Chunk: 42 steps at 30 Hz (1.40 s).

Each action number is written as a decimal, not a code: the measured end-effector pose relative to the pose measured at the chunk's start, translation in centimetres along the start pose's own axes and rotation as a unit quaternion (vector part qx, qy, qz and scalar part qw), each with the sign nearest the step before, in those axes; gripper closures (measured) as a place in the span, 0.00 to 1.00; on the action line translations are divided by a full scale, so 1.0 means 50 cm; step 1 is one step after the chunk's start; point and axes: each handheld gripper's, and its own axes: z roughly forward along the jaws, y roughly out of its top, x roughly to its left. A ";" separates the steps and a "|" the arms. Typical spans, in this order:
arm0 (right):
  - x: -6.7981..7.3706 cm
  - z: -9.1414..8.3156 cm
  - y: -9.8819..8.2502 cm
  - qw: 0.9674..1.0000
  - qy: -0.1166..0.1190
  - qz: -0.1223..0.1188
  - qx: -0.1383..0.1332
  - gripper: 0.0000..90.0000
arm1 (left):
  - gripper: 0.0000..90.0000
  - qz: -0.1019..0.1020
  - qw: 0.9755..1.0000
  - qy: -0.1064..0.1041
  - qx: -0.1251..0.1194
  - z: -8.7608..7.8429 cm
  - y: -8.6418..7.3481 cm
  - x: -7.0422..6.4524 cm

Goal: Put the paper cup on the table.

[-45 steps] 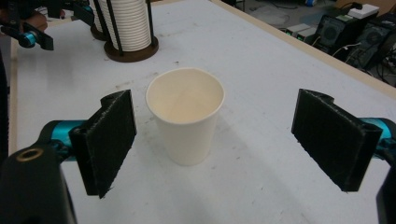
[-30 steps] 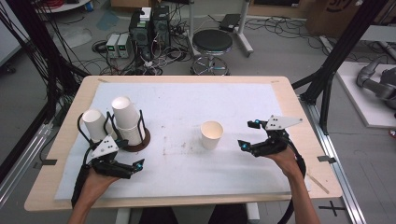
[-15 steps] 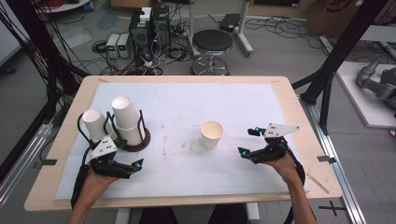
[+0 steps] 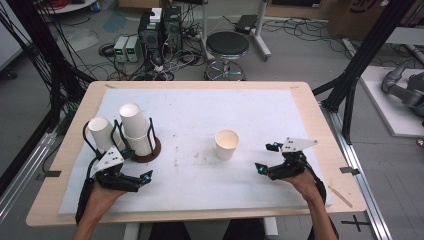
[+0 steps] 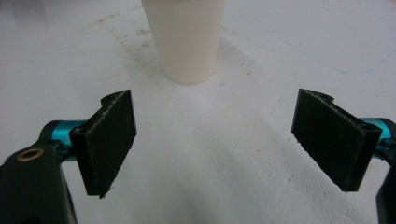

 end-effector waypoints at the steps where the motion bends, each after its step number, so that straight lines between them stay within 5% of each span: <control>1: 0.000 0.001 -0.001 1.000 -0.002 0.000 0.000 0.16 | 0.03 -0.002 1.000 0.002 -0.001 -0.001 -0.001 0.001; 42: 0.004 0.006 -0.032 0.999 -0.019 0.028 -0.026 0.16 | 0.03 0.004 1.000 0.025 -0.016 -0.004 -0.011 0.002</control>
